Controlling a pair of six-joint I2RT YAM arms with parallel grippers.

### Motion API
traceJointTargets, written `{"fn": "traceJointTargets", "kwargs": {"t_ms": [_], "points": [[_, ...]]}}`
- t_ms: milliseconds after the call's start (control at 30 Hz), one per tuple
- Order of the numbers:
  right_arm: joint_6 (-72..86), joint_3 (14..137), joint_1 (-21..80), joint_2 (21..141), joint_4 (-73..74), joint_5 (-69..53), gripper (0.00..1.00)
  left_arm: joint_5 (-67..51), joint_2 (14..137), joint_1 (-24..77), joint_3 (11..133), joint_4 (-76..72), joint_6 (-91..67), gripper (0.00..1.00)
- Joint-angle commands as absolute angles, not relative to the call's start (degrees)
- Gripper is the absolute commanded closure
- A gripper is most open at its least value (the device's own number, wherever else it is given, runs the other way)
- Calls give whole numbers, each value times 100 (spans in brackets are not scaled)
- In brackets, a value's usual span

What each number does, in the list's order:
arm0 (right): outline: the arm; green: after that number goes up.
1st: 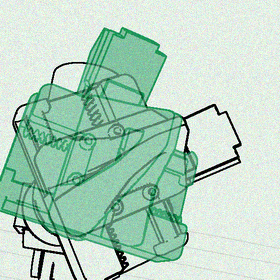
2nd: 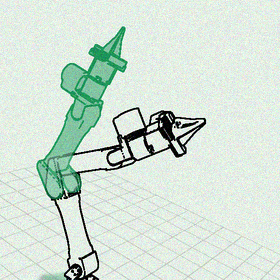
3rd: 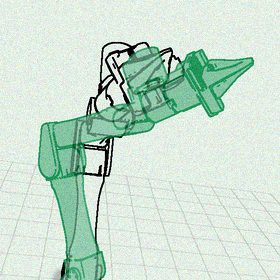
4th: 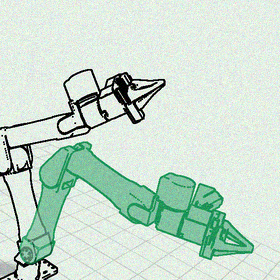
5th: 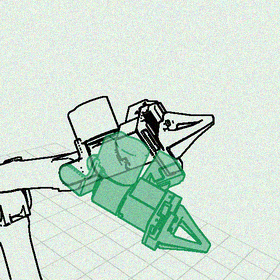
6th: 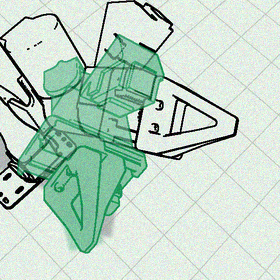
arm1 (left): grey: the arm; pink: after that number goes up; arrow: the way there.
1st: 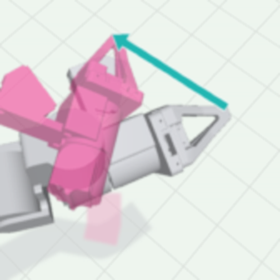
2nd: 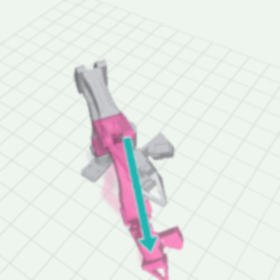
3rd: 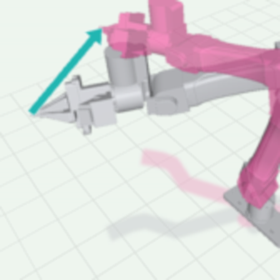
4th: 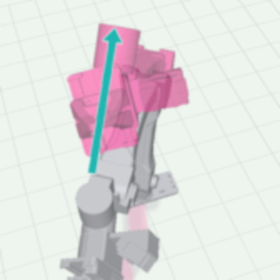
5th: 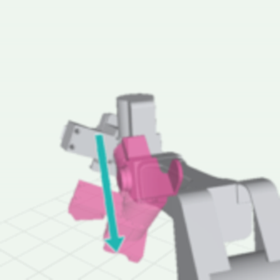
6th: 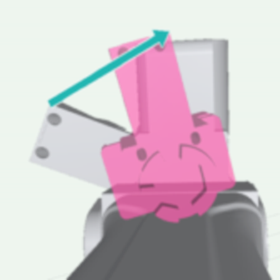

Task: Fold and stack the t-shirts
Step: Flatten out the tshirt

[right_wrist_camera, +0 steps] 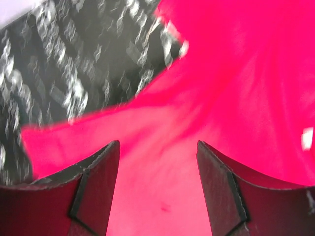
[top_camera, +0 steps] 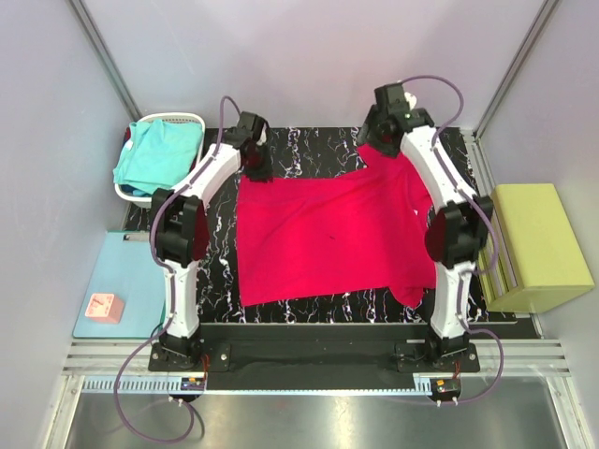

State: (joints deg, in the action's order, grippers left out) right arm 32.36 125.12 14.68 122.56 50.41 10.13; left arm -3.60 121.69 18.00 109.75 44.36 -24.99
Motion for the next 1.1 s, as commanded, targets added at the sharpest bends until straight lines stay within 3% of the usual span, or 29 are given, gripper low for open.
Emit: {"fn": "traceJointTargets", "kwargs": {"t_ms": [0,133,367,733,867,1067], "points": [[3252,10726,1810,10585,4080,1398,30,-36,12348,1652,10583,4157,-2426,77],[3270,9670,2100,9617,4069,1582,30,-88,12682,1608,10757,4131,-2435,80],[3269,9150,2434,8483,4596,1722,30,-132,13384,1608,11390,4175,-2496,82],[3314,8130,2566,7146,5132,1775,30,439,14756,1424,13447,5281,-2373,83],[3305,8060,2566,6944,5396,1793,30,518,14976,1179,13684,5388,-2373,99],[3340,7814,2558,6627,5686,1758,30,598,15029,756,13939,5467,-2382,100]]}}
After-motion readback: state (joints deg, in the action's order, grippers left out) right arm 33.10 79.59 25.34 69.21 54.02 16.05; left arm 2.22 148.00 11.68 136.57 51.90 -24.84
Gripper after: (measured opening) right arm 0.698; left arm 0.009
